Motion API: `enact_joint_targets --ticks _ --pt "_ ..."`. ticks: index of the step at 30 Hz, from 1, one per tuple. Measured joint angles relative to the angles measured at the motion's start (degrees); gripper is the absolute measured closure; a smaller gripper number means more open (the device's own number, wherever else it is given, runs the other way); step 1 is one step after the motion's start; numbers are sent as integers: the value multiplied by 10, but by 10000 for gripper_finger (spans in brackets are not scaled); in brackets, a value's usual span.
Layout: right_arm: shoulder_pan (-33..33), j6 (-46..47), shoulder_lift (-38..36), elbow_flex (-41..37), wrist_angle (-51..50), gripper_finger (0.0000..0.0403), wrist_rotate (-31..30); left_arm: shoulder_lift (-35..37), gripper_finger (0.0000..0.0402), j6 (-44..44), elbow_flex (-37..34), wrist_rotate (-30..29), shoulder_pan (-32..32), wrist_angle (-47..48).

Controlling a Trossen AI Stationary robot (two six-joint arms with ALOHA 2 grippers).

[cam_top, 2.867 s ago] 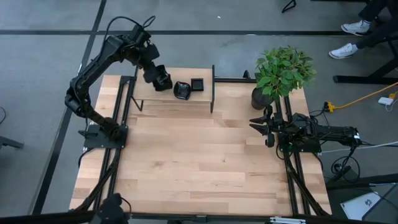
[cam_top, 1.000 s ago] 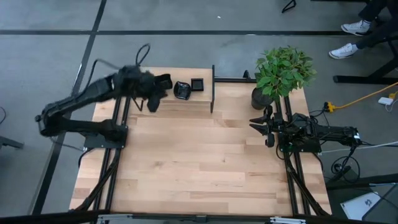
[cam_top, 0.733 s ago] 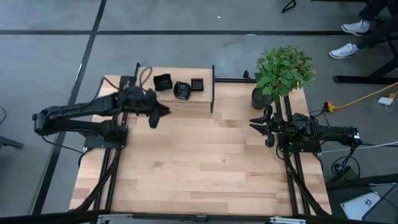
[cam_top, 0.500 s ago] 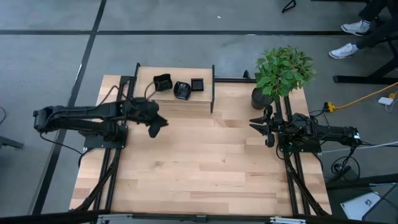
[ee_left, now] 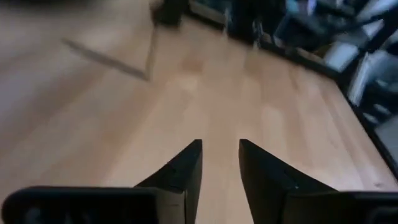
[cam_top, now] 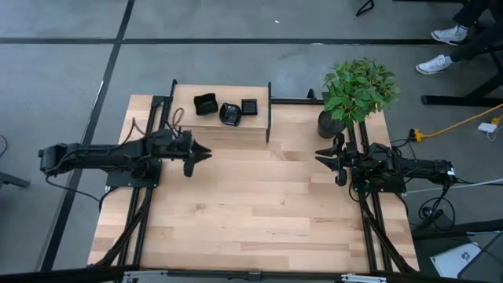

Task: Pick & Place Mini shaped plates
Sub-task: Return to Home Position

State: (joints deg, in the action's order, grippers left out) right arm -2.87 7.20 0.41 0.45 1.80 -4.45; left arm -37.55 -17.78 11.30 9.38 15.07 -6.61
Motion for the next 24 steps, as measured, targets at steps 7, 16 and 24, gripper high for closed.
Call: enact_joint_targets --ticks 7,16,24 --pt "0 0 0 0 0 300 0 40 301 24 -90 -93 30 -174" --pt "0 0 0 0 0 300 0 64 300 76 -108 -113 42 -225" --pt "0 0 0 0 0 300 0 186 303 111 -108 -76 42 -211"
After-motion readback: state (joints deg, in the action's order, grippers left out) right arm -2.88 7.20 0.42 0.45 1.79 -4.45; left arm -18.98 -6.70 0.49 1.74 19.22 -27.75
